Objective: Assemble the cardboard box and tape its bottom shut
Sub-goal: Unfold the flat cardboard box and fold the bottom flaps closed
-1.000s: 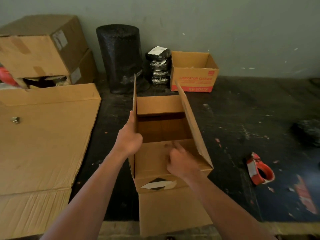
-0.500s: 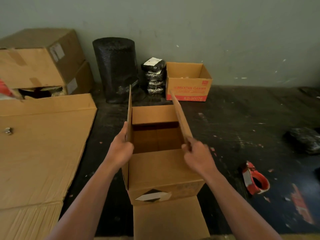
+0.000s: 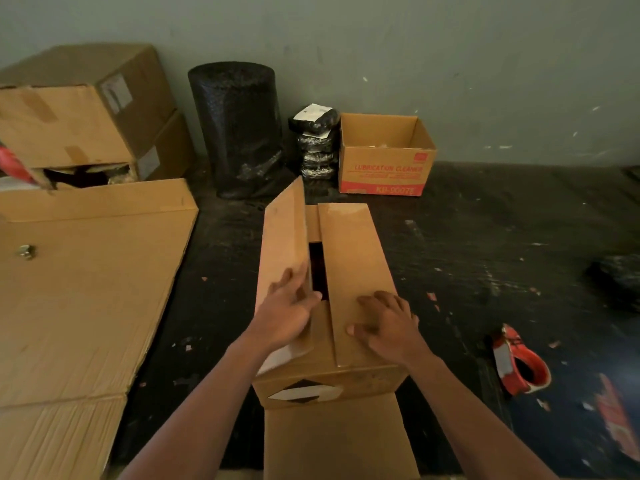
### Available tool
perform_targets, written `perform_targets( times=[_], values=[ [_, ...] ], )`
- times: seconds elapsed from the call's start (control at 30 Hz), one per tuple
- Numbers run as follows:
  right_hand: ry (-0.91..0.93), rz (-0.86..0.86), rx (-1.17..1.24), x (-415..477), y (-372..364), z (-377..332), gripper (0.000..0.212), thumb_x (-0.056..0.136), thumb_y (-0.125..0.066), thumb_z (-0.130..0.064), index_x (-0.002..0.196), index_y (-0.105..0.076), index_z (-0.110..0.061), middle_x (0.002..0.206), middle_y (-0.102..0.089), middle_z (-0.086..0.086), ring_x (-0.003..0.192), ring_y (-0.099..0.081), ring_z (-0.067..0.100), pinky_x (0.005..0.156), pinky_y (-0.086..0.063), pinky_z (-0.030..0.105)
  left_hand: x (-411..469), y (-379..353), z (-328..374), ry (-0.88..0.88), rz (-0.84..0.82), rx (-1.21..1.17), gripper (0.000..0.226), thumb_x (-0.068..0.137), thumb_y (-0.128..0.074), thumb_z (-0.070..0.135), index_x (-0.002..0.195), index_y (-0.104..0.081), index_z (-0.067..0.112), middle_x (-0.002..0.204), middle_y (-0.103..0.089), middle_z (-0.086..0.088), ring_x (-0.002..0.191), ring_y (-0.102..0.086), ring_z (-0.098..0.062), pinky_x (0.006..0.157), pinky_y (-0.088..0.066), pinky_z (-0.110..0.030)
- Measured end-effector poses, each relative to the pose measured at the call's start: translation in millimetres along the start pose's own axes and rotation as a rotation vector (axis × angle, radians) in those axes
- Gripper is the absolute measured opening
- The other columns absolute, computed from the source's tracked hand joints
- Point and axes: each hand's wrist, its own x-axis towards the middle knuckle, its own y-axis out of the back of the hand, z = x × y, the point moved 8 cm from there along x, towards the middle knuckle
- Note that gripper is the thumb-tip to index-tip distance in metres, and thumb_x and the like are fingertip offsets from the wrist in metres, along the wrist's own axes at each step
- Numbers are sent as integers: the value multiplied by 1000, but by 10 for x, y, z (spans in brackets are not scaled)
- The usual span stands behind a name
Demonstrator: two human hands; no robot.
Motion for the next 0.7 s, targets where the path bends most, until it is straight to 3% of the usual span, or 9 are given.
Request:
perform_targets(
  times=[0.1, 0.2, 0.3, 0.37, 0.53, 0.7],
  values=[
    [2, 56, 92, 46, -13, 48, 69, 96, -64, -50, 157, -38, -28, 167, -24, -1, 156, -18, 25, 126, -22, 54, 109, -224, -171, 31, -79, 346, 59, 104, -38, 54, 158, -13, 50, 171, 4, 6, 156, 9, -31, 123, -2, -64],
    [-86, 142, 181, -6, -12, 145, 66, 97, -64, -44, 155, -38, -24, 166, -23, 0, 155, -26, 26, 126, -27, 53, 184, -292, -287, 5, -83, 623, 68, 98, -53, 39, 157, -22, 46, 170, -3, 0, 156, 2, -37, 121, -10, -69],
    [-184, 91, 116, -127, -170, 181, 74, 99, -56, -54, 160, -25, -28, 172, -9, 6, 160, -8, 31, 126, -17, 60, 292, -192, -187, -33, -6, 622, 64, 88, -63, 33, 147, -41, 45, 158, -27, -1, 147, -26, -33, 117, -29, -61],
    [-210, 82, 57, -169, -252, 165, 77, 101, -46, -60, 163, -13, -29, 173, 0, 8, 160, 2, 34, 126, -11, 63, 424, -119, -118, -48, 10, 629, 58, 88, -64, 32, 142, -45, 40, 152, -33, -2, 140, -35, -32, 113, -33, -55],
    [-301, 77, -92, -172, -440, -63, 82, 99, -24, -71, 164, 2, -28, 172, 10, 16, 157, 11, 45, 116, 5, 78, 837, -33, -100, -100, -39, 662, 60, 93, -61, 39, 150, -40, 35, 159, -29, -3, 146, -27, -33, 119, -27, -58],
    [-436, 80, 48, -278, -727, -238, 83, 95, -7, -78, 162, 17, -37, 170, 27, 10, 151, 32, 44, 112, 9, 82, 1343, 220, -52, -137, -8, 647, 54, 98, -56, 35, 151, -41, 31, 156, -33, -6, 144, -30, -37, 117, -29, -59]
  ],
)
